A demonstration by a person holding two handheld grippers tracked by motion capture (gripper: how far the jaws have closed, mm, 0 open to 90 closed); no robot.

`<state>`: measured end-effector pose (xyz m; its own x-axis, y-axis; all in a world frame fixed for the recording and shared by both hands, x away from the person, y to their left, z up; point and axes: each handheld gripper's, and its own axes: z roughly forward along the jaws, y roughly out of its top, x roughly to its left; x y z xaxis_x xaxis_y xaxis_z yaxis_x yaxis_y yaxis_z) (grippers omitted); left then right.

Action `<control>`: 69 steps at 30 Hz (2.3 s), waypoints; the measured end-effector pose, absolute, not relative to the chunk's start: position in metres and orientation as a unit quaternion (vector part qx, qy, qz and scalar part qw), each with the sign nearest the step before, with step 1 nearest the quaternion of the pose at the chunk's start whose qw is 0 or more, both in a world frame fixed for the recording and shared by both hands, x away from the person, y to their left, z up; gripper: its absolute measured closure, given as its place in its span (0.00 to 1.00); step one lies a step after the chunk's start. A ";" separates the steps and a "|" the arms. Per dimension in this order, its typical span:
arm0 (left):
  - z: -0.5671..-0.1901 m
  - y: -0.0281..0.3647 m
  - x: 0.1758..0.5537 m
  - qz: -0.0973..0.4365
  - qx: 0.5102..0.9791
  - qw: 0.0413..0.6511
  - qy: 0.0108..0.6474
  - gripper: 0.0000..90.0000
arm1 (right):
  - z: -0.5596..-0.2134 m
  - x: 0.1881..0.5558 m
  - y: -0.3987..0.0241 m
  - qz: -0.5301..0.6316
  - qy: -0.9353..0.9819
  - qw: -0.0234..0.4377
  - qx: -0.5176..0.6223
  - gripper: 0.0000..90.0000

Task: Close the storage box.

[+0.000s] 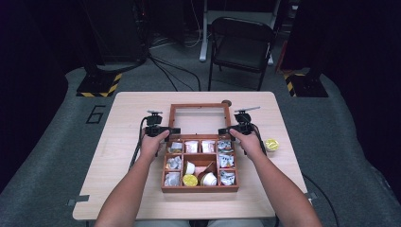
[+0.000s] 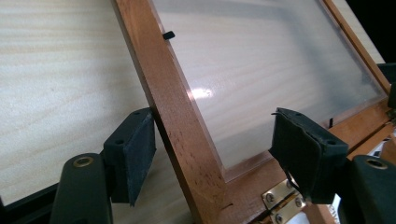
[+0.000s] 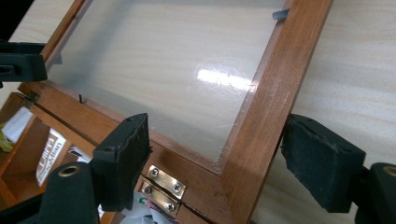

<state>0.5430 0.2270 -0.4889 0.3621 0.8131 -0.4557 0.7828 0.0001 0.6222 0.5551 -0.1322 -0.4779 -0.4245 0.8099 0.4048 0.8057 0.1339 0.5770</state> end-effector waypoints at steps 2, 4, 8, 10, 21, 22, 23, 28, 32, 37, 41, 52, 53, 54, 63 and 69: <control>-0.486 0.229 0.542 0.021 0.707 0.432 0.559 0.35 | -0.475 0.554 -0.133 0.390 0.750 0.006 0.535 0.27; -0.482 0.229 0.541 0.022 0.703 0.438 0.560 0.36 | -0.472 0.553 -0.134 0.396 0.748 0.009 0.533 0.27; -0.476 0.230 0.538 0.029 0.703 0.446 0.553 0.36 | -0.466 0.549 -0.134 0.402 0.747 0.017 0.529 0.28; -0.473 0.230 0.537 0.035 0.705 0.448 0.548 0.36 | -0.463 0.548 -0.134 0.405 0.747 0.020 0.527 0.28; -0.458 0.232 0.528 0.042 0.702 0.465 0.538 0.36 | -0.449 0.538 -0.135 0.417 0.751 0.034 0.512 0.28; -0.455 0.233 0.526 0.047 0.707 0.465 0.531 0.36 | -0.447 0.536 -0.135 0.415 0.750 0.032 0.514 0.28; -0.454 0.233 0.525 0.048 0.708 0.466 0.529 0.36 | -0.446 0.535 -0.135 0.415 0.751 0.032 0.513 0.28; -0.446 0.232 0.519 0.065 0.715 0.467 0.517 0.36 | -0.440 0.529 -0.133 0.412 0.756 0.044 0.506 0.28; -0.439 0.232 0.514 0.067 0.713 0.476 0.510 0.36 | -0.434 0.524 -0.134 0.423 0.758 0.057 0.493 0.28; -0.434 0.231 0.508 0.070 0.716 0.477 0.504 0.36 | -0.429 0.519 -0.134 0.425 0.757 0.059 0.493 0.28; -0.430 0.231 0.504 0.074 0.715 0.484 0.500 0.36 | -0.427 0.517 -0.136 0.428 0.760 0.065 0.485 0.28; -0.407 0.237 0.480 0.100 0.711 0.516 0.468 0.36 | -0.411 0.498 -0.141 0.443 0.762 0.072 0.467 0.32; -0.405 0.239 0.478 0.105 0.710 0.520 0.463 0.36 | -0.409 0.496 -0.141 0.444 0.763 0.075 0.464 0.32; -0.402 0.240 0.476 0.105 0.709 0.522 0.462 0.36 | -0.407 0.494 -0.141 0.445 0.764 0.078 0.461 0.32; -0.390 0.241 0.460 0.111 0.719 0.521 0.447 0.36 | -0.395 0.479 -0.143 0.455 0.764 0.082 0.450 0.35; -0.379 0.243 0.444 0.116 0.727 0.526 0.426 0.40 | -0.388 0.468 -0.147 0.463 0.764 0.087 0.440 0.38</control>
